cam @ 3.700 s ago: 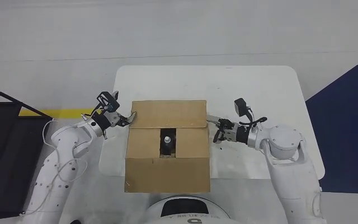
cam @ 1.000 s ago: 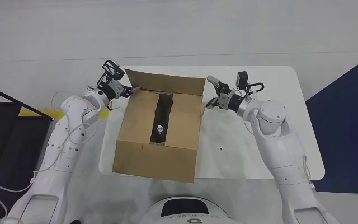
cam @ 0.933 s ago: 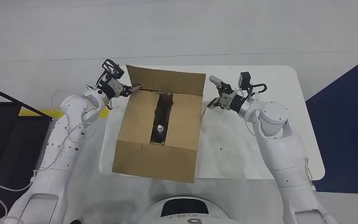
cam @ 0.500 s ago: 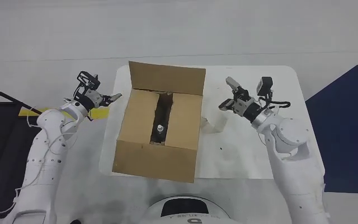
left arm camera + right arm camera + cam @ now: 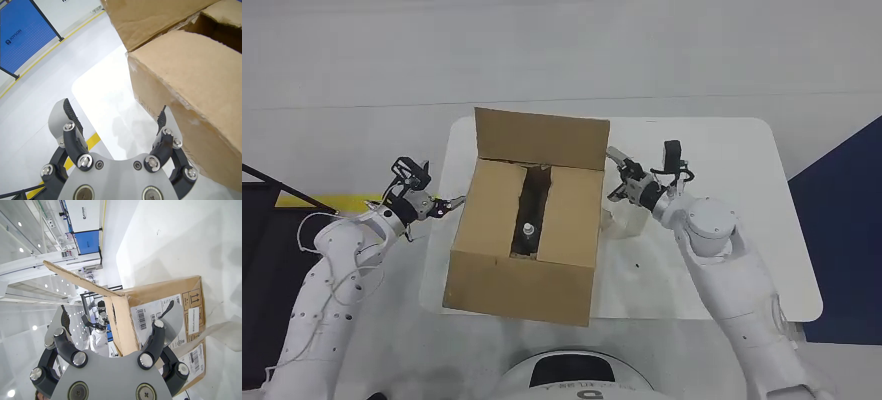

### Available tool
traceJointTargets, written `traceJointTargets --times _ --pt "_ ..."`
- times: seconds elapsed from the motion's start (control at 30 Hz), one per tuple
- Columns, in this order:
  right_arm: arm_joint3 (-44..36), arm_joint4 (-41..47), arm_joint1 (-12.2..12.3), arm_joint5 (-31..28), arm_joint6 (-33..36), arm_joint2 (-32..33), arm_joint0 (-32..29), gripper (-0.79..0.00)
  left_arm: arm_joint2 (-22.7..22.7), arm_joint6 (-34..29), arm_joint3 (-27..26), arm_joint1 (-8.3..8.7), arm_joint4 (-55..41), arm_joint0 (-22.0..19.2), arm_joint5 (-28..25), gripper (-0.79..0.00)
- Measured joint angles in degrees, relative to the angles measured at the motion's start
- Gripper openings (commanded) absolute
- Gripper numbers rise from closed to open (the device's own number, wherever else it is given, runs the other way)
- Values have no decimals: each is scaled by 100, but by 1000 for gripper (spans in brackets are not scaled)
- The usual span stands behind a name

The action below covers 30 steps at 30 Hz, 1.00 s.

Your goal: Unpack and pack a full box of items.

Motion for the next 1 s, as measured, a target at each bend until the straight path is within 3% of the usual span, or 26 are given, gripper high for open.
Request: traceJointTargets --times 0.27,0.73,0.83,1.0 --pt "481 694 -88 -929 -95 -114 59 0 231 -88 -166 -50 -204 -79 219 0" --pt "685 900 -107 -1025 -28 -50 449 0 749 -341 27 -169 -418 -753 592 0" --pt "613 875 -95 -1011 -56 -2 372 0 695 -341 139 -170 -449 -834 701 0" --pt "452 838 -70 -1020 -76 95 213 0 207 -233 269 -98 -666 -656 723 0"
